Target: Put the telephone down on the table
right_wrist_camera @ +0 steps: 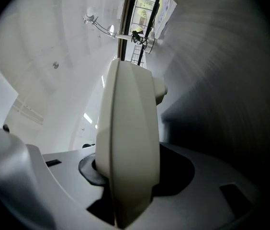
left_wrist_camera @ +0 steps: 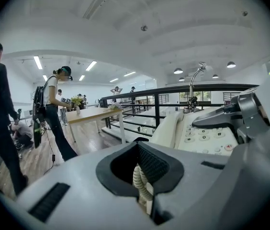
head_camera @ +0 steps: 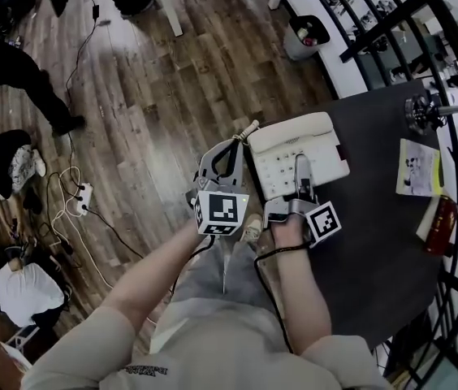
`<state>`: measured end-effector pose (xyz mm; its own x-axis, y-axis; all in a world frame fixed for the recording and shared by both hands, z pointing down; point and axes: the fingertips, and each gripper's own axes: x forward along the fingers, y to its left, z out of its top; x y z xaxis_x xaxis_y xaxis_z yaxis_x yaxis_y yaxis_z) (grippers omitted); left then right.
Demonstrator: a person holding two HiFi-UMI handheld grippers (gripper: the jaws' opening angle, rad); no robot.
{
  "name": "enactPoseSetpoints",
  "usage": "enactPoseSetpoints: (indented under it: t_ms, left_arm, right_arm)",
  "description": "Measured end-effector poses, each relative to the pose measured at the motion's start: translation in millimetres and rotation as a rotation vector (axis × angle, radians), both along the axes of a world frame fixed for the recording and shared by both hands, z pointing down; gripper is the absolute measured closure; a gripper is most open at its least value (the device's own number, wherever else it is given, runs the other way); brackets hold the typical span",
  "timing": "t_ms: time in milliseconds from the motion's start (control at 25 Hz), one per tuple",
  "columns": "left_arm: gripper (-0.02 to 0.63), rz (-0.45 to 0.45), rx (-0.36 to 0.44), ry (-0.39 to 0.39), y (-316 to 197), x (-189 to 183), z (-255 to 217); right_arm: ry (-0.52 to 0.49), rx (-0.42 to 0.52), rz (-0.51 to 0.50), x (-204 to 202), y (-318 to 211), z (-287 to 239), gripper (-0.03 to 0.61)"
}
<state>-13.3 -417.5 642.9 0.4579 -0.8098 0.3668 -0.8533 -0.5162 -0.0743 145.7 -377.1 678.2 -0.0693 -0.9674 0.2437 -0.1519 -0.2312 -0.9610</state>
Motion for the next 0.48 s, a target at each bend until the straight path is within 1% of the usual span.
enactPoseSetpoints:
  t_ms: [160,280,480]
  left_arm:
    - [0.609,0.008,-0.044,-0.02,1.0,6.4,16.8]
    - [0.609,0.004,-0.055,-0.018,3.1,8.8,21.9]
    - [0.609,0.008,-0.073,-0.027,12.2,11.4,29.0]
  right_arm:
    - [0.044,-0.048,-0.011,1.0,-0.2,8.9,0.383]
    - [0.079,-0.066,-0.032,2.6,-2.5,9.2,0.383]
    - [0.099,-0.088,-0.044,1.2,-2.6,8.2,0.382]
